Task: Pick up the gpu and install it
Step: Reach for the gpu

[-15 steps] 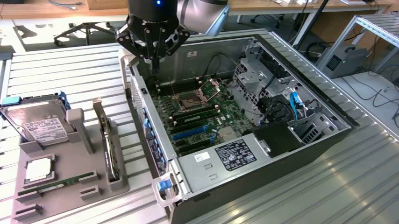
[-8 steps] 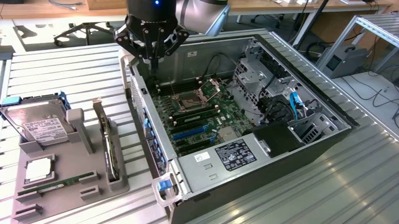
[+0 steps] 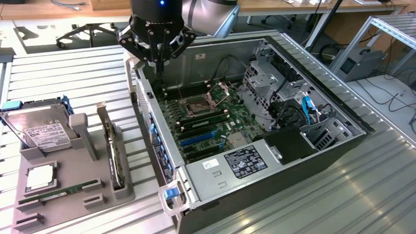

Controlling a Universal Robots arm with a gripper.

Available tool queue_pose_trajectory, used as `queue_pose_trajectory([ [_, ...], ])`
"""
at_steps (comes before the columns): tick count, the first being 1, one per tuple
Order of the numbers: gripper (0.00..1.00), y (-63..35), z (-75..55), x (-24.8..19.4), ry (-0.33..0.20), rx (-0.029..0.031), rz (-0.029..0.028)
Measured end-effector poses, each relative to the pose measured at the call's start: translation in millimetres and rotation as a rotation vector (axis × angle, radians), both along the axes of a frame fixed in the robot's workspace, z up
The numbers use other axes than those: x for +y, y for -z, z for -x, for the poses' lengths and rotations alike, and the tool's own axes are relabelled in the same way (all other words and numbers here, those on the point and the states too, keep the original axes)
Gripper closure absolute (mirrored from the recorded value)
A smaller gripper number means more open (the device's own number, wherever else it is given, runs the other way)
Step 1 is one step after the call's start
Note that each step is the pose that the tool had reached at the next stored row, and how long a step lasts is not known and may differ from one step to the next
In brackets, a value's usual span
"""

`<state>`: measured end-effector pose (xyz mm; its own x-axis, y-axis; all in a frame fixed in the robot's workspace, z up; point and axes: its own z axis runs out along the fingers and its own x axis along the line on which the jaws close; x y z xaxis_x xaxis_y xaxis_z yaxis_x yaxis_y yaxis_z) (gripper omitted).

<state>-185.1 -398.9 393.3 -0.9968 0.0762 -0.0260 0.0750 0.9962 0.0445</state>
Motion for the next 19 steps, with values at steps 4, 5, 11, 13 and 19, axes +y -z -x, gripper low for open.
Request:
queue_pose_trajectory([
  [4, 0.89, 0.0, 1.0, 0.0, 0.000, 0.0000, 0.0000],
  [5, 0.89, 0.0, 1.2, 0.0, 0.000, 0.0000, 0.0000],
  [11, 0.89, 0.0, 2.5, 0.0, 0.000, 0.0000, 0.0000],
  [13, 0.89, 0.0, 2.8, 0.0, 0.000, 0.0000, 0.0000],
  [19, 0.89, 0.0, 4.3, 0.0, 0.000, 0.0000, 0.0000],
])
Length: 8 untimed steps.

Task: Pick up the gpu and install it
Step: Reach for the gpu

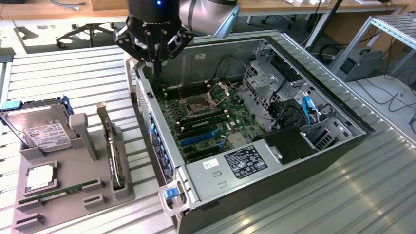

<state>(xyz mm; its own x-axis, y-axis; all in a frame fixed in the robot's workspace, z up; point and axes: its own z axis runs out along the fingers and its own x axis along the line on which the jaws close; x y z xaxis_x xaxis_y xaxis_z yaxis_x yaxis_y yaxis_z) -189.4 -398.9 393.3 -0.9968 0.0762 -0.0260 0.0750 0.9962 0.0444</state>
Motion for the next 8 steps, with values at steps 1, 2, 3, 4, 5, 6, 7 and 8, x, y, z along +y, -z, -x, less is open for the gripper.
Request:
queue_pose_trajectory([
  [1, 0.89, 0.0, 0.2, 0.0, 0.000, 0.0000, -0.0001],
  [2, 0.89, 0.0, 0.4, 0.0, 0.000, 0.0000, 0.0000],
  [3, 0.89, 0.0, 0.7, 0.0, 0.000, 0.0000, 0.0000],
  [4, 0.89, 0.0, 0.9, 0.0, 0.000, 0.0000, -0.0001],
  [5, 0.89, 0.0, 1.1, 0.0, 0.000, 0.0000, 0.0000],
  [6, 0.89, 0.0, 1.3, 0.0, 0.000, 0.0000, 0.0000],
  [7, 0.89, 0.0, 1.6, 0.0, 0.000, 0.0000, -0.0001],
  [8, 0.89, 0.0, 1.8, 0.0, 0.000, 0.0000, 0.0000],
])
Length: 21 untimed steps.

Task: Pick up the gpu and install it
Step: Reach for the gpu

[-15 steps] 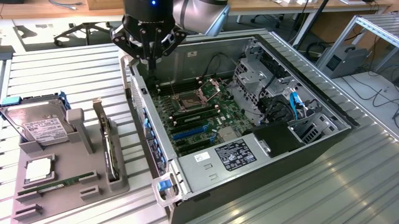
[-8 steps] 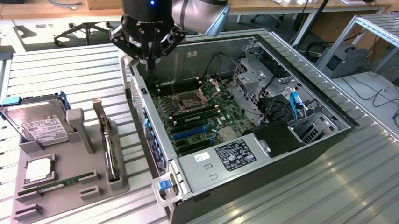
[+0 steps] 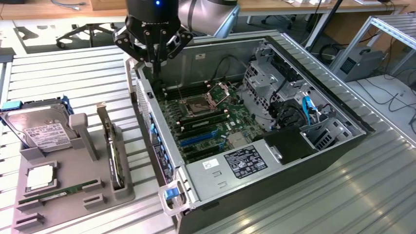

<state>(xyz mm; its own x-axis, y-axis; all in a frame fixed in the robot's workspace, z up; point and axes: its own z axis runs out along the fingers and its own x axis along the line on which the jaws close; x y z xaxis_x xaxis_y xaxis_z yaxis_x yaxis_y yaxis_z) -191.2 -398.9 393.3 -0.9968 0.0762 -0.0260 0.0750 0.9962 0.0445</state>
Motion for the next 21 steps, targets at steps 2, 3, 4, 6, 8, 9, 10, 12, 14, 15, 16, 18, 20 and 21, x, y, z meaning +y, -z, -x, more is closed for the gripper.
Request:
queue_pose_trajectory([
  [2, 0.89, 0.0, 0.5, 0.0, 0.000, 0.0000, 0.0001],
  [3, 0.89, 0.0, 0.7, 0.0, 0.000, 0.0000, 0.0000],
  [4, 0.89, 0.0, 1.0, 0.0, 0.000, 0.0000, 0.0000],
  [6, 0.89, 0.0, 1.5, 0.0, 0.000, 0.0000, 0.0000],
  [8, 0.89, 0.0, 1.9, 0.0, 0.000, 0.0000, 0.0001],
  [9, 0.89, 0.0, 2.1, 0.0, 0.000, 0.0000, 0.0000],
  [10, 0.89, 0.0, 2.4, 0.0, 0.000, 0.0000, 0.0001],
  [12, 0.89, 0.0, 2.8, 0.0, 0.000, 0.0000, 0.0000],
  [14, 0.89, 0.0, 3.3, 0.0, 0.000, 0.0000, 0.0000],
  [15, 0.89, 0.0, 3.5, 0.0, 0.000, 0.0000, 0.0001],
  [16, 0.89, 0.0, 3.7, 0.0, 0.000, 0.0000, 0.0000],
  [18, 0.89, 0.0, 5.4, 0.0, 0.000, 0.0000, 0.0000],
  [20, 0.89, 0.0, 6.9, 0.0, 0.000, 0.0000, 0.0000],
  [21, 0.89, 0.0, 7.0, 0.0, 0.000, 0.0000, 0.0000],
])
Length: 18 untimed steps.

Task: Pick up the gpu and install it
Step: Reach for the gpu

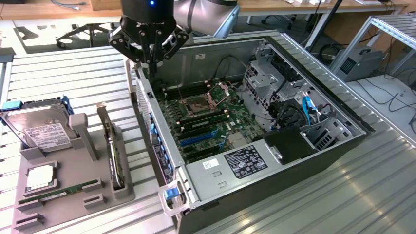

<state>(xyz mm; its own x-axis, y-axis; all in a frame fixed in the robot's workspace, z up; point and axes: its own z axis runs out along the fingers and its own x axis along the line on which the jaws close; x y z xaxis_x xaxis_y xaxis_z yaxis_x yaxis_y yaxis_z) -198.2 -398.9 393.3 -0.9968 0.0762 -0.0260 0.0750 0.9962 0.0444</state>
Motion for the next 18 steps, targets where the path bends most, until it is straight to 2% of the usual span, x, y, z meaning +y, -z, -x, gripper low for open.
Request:
queue_pose_trajectory([
  [18, 0.89, 0.0, 4.0, 0.0, 0.000, 0.0000, 0.0000],
])
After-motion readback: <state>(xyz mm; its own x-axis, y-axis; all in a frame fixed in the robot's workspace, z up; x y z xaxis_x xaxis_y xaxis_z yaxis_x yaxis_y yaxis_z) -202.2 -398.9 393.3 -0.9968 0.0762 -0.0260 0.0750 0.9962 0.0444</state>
